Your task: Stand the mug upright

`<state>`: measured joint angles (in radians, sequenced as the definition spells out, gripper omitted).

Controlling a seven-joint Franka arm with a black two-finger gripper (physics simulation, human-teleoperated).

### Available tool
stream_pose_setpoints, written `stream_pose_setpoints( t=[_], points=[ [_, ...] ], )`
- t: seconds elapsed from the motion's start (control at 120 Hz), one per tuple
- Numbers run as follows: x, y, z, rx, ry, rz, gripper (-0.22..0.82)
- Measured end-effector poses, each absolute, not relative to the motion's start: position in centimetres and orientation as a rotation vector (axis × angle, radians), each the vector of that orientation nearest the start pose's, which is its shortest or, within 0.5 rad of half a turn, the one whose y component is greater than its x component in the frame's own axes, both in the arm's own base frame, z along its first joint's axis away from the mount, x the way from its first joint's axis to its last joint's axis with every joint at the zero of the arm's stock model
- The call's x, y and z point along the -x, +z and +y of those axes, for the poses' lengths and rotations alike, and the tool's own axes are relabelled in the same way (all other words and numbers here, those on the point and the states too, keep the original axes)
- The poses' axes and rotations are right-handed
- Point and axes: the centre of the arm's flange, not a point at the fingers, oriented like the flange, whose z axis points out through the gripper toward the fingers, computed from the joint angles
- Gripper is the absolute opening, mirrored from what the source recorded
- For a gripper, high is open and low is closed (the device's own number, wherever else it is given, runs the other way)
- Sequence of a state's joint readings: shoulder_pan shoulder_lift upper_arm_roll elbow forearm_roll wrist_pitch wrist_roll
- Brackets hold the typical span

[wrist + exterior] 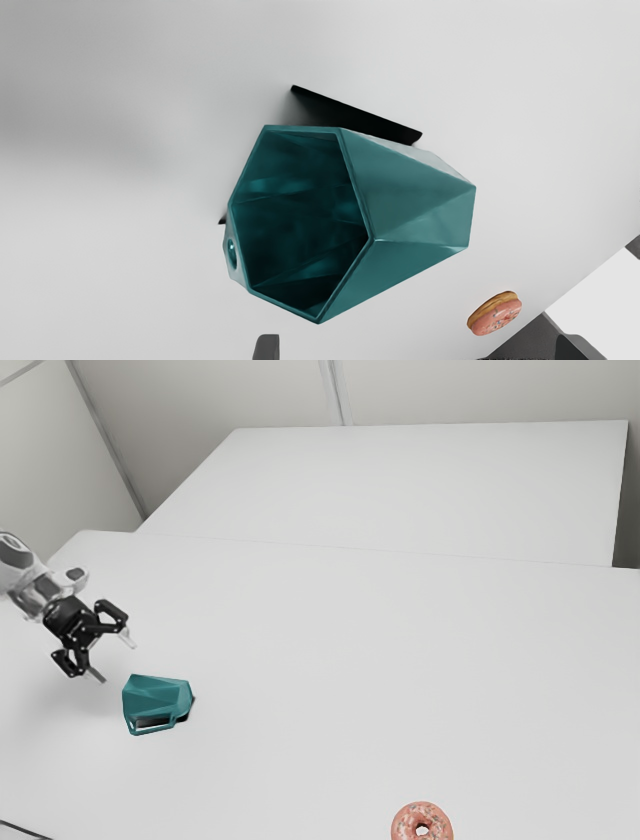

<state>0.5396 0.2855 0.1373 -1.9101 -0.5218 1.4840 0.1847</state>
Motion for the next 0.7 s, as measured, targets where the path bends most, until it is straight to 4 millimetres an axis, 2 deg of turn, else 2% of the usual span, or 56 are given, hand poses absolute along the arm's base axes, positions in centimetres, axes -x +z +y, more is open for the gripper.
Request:
stream_pose_setpoints(
  t=[0.4,0.7],
  points=[
    [-46.4,27.1,28.6,-2.150,-0.540,0.819,0.60],
    [-45.9,24.9,26.7,-2.074,-0.562,0.833,0.60]
  ],
)
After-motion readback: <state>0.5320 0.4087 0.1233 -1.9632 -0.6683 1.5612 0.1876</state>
